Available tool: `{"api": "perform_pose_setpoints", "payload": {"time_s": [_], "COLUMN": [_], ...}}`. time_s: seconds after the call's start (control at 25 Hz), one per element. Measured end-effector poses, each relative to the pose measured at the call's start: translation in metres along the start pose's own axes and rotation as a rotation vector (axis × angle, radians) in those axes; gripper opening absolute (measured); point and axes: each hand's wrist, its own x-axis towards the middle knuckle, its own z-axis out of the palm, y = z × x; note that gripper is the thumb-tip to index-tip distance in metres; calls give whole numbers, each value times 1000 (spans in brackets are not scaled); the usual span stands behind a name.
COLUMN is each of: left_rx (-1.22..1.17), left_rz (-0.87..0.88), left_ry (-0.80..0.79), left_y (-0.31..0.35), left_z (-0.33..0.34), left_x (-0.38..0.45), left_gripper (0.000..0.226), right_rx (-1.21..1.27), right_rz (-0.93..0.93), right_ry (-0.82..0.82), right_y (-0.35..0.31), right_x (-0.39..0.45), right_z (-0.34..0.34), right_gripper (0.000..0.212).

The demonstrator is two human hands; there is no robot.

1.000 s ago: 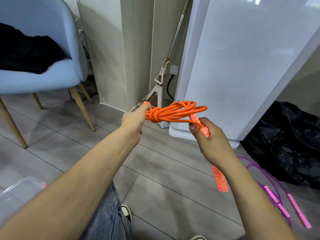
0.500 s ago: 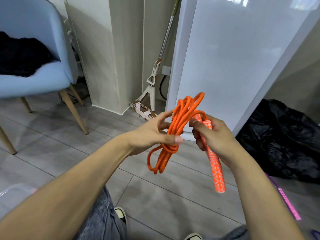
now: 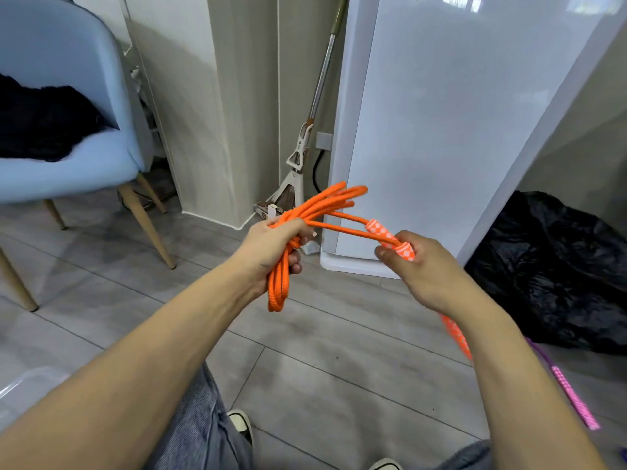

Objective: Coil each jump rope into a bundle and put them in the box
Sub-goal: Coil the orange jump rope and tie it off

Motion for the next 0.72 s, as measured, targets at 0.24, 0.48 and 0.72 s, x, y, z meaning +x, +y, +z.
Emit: {"api": "perform_pose_setpoints", "payload": {"time_s": [0.24, 0.48, 0.72], "left_rx": [228, 256, 264], "left_rz": [26, 28, -40], "left_ry": [-16, 14, -50], "left_y": [4, -2, -19], "left_z": [0, -4, 3], "left_x": [0, 2, 2], "left_gripper": [12, 15, 27], "right_rx": [-345, -13, 926], "right_rz": [157, 286, 339], "right_ry": [258, 102, -136], "right_y": [16, 23, -2], "right_x": [0, 6, 3], "right_z": [-16, -7, 6], "right_gripper": [33, 37, 4]}}
